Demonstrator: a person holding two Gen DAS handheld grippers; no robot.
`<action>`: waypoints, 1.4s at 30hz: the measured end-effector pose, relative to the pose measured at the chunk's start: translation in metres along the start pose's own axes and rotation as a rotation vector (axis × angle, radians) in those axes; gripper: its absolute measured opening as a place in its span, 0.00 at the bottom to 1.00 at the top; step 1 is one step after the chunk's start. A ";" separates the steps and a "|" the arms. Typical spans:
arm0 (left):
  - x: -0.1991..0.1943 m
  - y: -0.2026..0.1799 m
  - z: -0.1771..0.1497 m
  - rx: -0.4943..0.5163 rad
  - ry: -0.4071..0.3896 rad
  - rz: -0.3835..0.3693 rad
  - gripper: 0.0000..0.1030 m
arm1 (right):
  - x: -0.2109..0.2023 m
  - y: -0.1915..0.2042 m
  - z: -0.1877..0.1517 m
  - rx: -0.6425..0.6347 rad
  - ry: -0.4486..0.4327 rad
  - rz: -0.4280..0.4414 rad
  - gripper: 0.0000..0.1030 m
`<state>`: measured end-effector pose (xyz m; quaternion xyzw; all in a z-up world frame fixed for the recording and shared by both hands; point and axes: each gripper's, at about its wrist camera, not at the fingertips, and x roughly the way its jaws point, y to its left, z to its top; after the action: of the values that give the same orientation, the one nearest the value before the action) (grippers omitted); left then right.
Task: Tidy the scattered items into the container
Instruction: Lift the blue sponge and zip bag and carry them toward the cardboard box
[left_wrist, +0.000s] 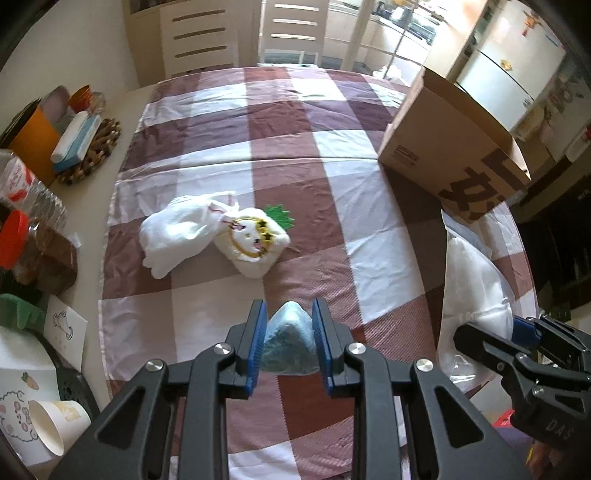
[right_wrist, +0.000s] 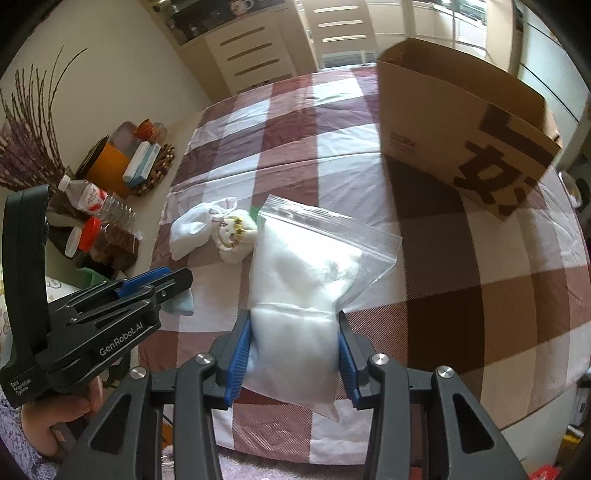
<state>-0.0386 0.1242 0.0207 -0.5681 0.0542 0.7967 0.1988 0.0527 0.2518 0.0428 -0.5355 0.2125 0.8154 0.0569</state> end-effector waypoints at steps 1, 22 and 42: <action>0.001 -0.004 0.001 0.010 0.002 -0.004 0.25 | -0.002 -0.003 -0.002 0.009 -0.005 -0.004 0.42; 0.013 -0.082 0.012 0.195 0.023 -0.068 0.25 | -0.029 -0.062 -0.023 0.169 -0.056 -0.068 0.42; 0.021 -0.147 0.016 0.321 0.037 -0.103 0.25 | -0.050 -0.111 -0.036 0.274 -0.093 -0.107 0.42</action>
<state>-0.0027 0.2695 0.0278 -0.5456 0.1554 0.7560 0.3266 0.1397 0.3438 0.0440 -0.4950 0.2901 0.7984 0.1828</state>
